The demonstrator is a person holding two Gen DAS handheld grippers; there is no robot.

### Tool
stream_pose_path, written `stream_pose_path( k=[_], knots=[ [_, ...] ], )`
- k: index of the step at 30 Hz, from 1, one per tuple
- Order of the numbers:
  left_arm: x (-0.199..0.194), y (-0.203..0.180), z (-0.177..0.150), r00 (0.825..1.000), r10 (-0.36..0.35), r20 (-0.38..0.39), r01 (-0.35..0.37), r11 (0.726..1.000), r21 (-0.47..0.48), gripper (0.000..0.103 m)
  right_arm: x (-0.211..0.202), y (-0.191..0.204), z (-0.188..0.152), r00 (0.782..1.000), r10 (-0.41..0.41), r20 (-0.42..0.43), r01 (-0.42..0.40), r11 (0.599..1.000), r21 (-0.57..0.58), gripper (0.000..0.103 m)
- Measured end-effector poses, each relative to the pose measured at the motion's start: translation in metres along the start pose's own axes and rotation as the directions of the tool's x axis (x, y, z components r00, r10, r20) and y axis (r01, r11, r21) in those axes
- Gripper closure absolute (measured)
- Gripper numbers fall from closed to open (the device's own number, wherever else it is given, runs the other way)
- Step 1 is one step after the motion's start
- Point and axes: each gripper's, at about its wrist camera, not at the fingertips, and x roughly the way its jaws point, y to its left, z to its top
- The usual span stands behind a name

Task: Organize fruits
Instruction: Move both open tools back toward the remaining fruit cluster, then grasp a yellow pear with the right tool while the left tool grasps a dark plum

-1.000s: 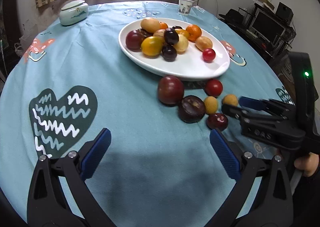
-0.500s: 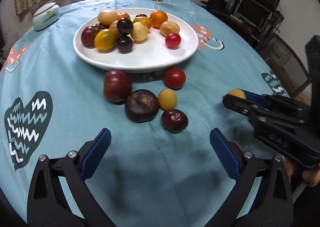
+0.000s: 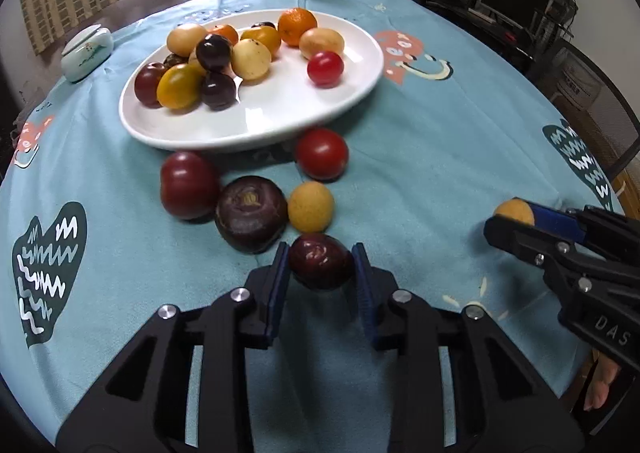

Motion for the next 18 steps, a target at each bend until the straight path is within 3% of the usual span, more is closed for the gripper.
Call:
stream_pose_path(
  k=[8, 18],
  knots=[
    [-0.027, 0.002, -0.003, 0.999, -0.019, 0.043, 0.018, 1.0, 0.018, 0.072, -0.001, 0.009, 0.002, 1.0, 0.003, 0.001, -0.003, 1.0, -0.014, 0.075],
    [-0.047, 0.04, -0.008, 0.996, -0.044, 0.083, 0.049, 0.997, -0.058, 0.072, 0.004, 0.032, 0.008, 1.0, -0.002, -0.015, 0.001, 0.999, -0.053, 0.075]
  ],
)
